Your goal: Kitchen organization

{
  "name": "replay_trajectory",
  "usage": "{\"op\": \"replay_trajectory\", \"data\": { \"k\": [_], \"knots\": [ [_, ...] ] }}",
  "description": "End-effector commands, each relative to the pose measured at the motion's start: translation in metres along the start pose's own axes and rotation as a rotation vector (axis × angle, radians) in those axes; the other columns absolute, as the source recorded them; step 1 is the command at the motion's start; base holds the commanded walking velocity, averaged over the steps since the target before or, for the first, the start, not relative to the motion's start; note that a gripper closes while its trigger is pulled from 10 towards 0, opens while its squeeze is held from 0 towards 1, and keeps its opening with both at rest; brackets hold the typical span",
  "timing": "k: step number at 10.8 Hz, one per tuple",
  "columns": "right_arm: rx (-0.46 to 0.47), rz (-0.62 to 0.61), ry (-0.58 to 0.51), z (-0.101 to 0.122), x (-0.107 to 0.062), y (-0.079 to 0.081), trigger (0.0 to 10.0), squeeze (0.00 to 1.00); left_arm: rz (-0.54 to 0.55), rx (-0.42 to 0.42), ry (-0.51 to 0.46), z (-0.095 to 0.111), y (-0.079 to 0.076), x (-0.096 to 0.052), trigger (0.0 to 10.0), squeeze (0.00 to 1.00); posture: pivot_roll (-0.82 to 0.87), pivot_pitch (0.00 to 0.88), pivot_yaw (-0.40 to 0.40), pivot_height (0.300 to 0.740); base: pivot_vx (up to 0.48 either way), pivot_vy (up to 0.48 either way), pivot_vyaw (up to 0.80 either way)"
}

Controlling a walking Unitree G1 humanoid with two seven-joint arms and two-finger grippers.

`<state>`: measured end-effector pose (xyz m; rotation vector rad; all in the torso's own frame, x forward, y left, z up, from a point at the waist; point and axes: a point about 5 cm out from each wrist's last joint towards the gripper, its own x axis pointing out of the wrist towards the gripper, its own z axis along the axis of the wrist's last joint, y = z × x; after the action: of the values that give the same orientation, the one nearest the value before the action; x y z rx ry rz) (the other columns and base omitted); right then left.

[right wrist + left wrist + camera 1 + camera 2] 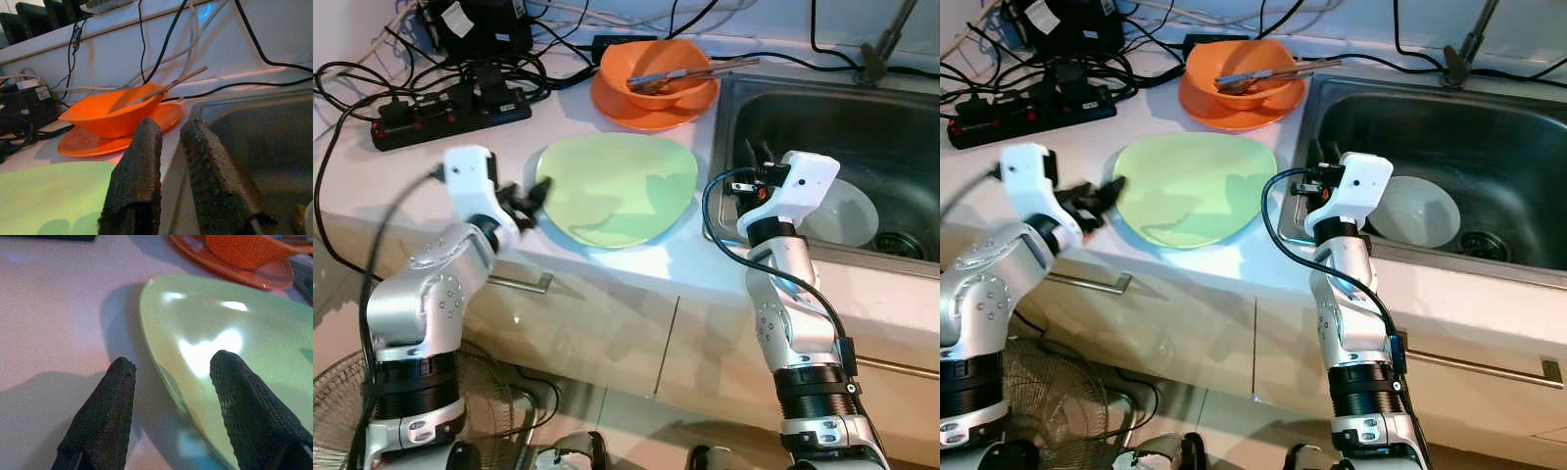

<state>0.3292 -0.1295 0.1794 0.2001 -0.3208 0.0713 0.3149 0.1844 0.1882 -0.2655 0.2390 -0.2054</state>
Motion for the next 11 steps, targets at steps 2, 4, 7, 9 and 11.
{"op": "replay_trajectory", "data": {
  "k": [2,4,7,9,11],
  "knots": [
    [-0.010,0.013,0.022,-0.002,0.002,0.002,10.0,0.00,-0.028,-0.068,0.064,0.003,-0.006,-0.005,10.0,0.00,0.10,0.113,0.044,0.740,0.000,0.000,0.00],
    [-0.012,0.004,0.022,-0.002,0.003,0.001,10.0,0.00,-0.030,-0.092,0.079,0.006,-0.010,-0.006,10.0,0.00,0.10,0.117,0.045,0.740,0.000,0.000,0.00],
    [-0.010,-0.001,0.024,-0.003,0.004,0.000,10.0,0.00,-0.003,-0.131,0.110,0.005,-0.010,-0.007,10.0,1.00,0.10,0.115,0.047,0.740,0.000,0.000,0.00],
    [-0.011,-0.001,0.021,-0.002,0.005,-0.001,10.0,0.00,-0.004,-0.171,0.129,0.005,-0.010,-0.006,10.0,0.00,0.10,0.114,0.045,0.740,0.000,0.000,0.00],
    [-0.011,0.002,0.023,-0.002,0.006,0.000,10.0,0.00,-0.047,-0.211,0.171,-0.002,-0.019,-0.004,10.0,0.00,0.11,0.117,0.043,0.740,0.000,0.000,0.00]
  ]
}}
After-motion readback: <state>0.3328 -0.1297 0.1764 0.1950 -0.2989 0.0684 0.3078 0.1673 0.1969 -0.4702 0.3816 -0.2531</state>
